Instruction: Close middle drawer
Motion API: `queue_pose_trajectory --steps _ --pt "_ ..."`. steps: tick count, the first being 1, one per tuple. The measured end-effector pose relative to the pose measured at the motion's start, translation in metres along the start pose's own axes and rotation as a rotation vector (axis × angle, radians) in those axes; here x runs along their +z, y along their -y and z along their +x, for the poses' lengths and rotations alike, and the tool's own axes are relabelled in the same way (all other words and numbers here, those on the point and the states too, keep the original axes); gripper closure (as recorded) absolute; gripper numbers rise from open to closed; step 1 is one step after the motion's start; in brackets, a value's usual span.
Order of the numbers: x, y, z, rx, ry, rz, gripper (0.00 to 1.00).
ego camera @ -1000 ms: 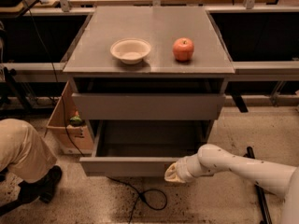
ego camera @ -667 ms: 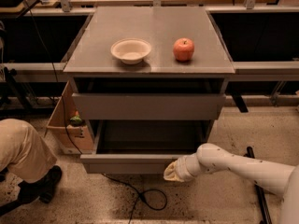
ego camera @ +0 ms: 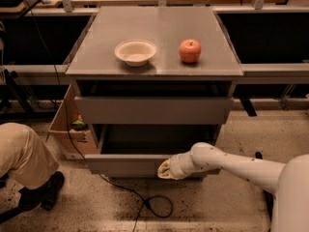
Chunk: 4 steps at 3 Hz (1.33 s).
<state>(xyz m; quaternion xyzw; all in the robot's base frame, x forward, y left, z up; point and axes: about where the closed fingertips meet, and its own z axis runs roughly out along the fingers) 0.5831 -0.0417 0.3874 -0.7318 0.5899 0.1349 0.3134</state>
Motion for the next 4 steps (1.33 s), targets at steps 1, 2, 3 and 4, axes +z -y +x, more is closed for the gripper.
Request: queue_pose_trajectory --steps 1,2,3,4 --pt "0.010 0.019 -0.010 -0.049 -0.023 0.042 1.00" --pt "0.015 0.037 -0.014 -0.086 -0.091 0.094 1.00" --pt "0.020 0.059 -0.018 -0.118 -0.143 0.149 1.00" --pt "0.025 0.080 -0.025 -0.153 -0.164 0.192 1.00"
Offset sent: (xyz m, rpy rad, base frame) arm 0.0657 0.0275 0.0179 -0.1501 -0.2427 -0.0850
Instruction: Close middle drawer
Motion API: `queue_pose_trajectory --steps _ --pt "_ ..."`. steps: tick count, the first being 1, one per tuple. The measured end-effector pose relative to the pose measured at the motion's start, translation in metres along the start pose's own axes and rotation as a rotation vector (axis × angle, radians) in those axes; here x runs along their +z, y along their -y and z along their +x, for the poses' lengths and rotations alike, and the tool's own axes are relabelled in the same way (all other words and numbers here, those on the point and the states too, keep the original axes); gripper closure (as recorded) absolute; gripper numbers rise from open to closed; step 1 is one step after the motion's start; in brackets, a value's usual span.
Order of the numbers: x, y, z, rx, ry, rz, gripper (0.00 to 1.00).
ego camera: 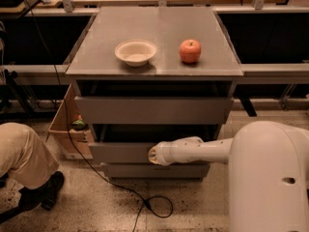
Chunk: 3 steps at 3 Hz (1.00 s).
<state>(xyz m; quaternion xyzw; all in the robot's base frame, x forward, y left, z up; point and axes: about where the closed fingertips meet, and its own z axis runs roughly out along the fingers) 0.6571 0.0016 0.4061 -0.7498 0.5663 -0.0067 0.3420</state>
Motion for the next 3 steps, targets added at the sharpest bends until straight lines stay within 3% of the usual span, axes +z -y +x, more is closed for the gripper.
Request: queue_pose_trajectory --steps 1,2,3 --pt "0.018 0.023 -0.012 -0.027 0.014 0.044 1.00" --pt "0.027 0.033 -0.018 -0.034 0.025 0.068 1.00" --pt "0.033 0.043 -0.023 -0.057 0.053 0.128 1.00"
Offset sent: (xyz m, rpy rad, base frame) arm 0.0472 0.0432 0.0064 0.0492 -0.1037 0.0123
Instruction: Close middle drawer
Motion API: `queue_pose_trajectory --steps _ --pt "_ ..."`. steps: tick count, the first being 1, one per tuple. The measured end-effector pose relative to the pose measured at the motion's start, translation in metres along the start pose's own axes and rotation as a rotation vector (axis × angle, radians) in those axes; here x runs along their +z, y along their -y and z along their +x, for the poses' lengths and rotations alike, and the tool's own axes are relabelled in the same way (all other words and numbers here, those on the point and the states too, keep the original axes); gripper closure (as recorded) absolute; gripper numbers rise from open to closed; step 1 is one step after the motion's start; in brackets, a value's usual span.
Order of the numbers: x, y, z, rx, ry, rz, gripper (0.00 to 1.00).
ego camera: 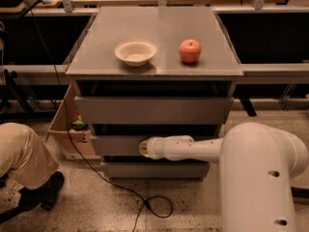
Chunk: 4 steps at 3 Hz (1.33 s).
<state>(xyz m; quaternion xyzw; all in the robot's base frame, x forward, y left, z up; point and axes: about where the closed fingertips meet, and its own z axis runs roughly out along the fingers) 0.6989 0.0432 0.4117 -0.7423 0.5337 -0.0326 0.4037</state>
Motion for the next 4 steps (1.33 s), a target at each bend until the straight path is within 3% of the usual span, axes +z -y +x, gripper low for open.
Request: queue_pose_trajectory --steps 1,2,4 --pt "-0.003 -0.007 0.006 0.005 -0.001 -0.008 1.00" --pt "-0.033 -0.017 0.031 0.053 -0.041 -0.075 1.00" --pt "-0.143 -0.046 0.085 0.144 -0.197 -0.303 1.00"
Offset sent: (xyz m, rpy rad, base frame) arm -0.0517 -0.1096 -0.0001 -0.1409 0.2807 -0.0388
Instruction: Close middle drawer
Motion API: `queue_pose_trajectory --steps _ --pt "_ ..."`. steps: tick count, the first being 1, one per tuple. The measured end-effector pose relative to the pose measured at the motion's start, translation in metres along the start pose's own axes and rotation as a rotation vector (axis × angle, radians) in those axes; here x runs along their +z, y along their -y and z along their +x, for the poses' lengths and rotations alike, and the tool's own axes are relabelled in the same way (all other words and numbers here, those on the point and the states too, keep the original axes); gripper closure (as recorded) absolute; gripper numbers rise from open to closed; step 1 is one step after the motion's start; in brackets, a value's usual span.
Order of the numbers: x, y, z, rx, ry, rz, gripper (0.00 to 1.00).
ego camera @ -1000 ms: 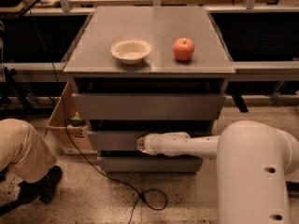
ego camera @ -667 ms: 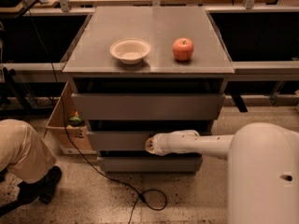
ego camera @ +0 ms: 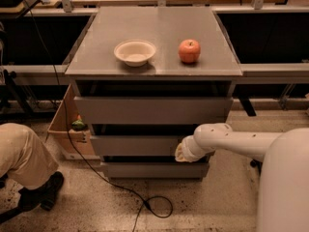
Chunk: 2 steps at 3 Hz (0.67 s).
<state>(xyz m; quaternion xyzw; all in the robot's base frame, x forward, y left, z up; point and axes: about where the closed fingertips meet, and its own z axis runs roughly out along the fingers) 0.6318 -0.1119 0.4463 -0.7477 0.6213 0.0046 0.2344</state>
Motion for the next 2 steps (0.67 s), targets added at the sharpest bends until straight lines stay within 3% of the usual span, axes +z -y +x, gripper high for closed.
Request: queue_pose_trajectory --steps 1,2 --pt "-0.0250 -0.0286 0.0248 0.040 -0.090 -0.127 1.00" --pt "-0.0269 -0.0377 0.0293 0.047 -0.100 -0.159 1.00"
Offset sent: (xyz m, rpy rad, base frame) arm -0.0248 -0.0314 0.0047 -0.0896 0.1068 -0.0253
